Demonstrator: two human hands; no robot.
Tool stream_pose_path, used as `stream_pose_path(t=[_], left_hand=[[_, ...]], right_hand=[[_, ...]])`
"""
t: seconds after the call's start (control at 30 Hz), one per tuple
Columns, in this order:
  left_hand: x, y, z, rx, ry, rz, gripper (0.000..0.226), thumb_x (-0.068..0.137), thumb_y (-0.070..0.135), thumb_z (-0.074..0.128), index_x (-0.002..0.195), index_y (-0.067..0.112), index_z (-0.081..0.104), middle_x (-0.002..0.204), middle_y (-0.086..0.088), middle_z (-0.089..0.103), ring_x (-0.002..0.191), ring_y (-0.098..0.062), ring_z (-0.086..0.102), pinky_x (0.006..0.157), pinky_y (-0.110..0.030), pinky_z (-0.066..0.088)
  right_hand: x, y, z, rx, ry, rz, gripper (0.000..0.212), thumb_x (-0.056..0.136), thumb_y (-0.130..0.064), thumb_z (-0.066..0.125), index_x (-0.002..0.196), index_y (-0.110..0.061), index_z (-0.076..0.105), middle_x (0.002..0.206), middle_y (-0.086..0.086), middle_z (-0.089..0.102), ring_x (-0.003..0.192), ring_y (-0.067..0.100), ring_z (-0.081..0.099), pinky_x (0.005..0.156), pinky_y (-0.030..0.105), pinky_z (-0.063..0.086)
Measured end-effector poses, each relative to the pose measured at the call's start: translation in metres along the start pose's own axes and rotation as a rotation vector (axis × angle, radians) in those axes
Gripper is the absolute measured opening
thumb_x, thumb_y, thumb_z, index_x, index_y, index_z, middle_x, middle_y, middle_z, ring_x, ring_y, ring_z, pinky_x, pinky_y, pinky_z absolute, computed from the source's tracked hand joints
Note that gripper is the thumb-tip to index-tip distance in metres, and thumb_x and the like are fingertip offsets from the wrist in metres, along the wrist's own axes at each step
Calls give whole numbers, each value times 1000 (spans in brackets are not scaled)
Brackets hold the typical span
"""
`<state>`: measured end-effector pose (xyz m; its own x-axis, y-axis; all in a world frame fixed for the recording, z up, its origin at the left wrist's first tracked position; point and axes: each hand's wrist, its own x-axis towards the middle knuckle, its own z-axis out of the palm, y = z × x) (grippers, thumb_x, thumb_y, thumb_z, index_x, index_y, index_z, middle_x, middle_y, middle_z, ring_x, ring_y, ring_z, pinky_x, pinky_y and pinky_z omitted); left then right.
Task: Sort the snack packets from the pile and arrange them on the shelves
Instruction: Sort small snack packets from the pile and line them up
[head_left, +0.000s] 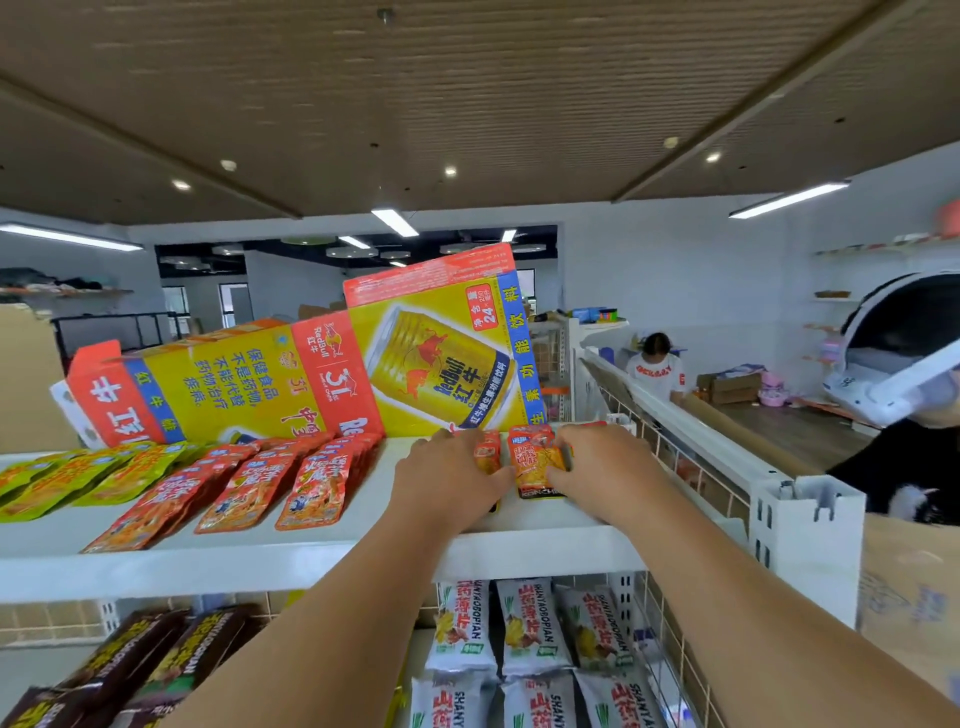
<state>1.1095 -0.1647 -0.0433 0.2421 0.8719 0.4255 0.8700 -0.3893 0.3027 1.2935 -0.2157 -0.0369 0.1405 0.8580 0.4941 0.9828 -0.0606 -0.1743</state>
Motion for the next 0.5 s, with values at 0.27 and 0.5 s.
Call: stream_pose_path(t=[0.27, 0.5], left_hand=[[3, -3, 1, -38, -2, 30, 66, 83, 73, 53, 141, 42, 50, 136, -2, 56, 126, -27, 51, 101, -44, 48], [4, -5, 4, -44, -15, 24, 70, 79, 75, 52, 142, 44, 49, 139, 0, 55, 128, -26, 49, 101, -44, 47]], right_hand=[[2, -1, 3, -2, -56, -59, 32, 85, -50, 59, 110, -32, 63, 90, -7, 65, 88, 20, 61, 84, 37, 51], [2, -1, 4, 19, -65, -72, 35, 86, -49, 62, 114, -28, 64, 93, -6, 67, 88, 19, 61, 78, 35, 52]])
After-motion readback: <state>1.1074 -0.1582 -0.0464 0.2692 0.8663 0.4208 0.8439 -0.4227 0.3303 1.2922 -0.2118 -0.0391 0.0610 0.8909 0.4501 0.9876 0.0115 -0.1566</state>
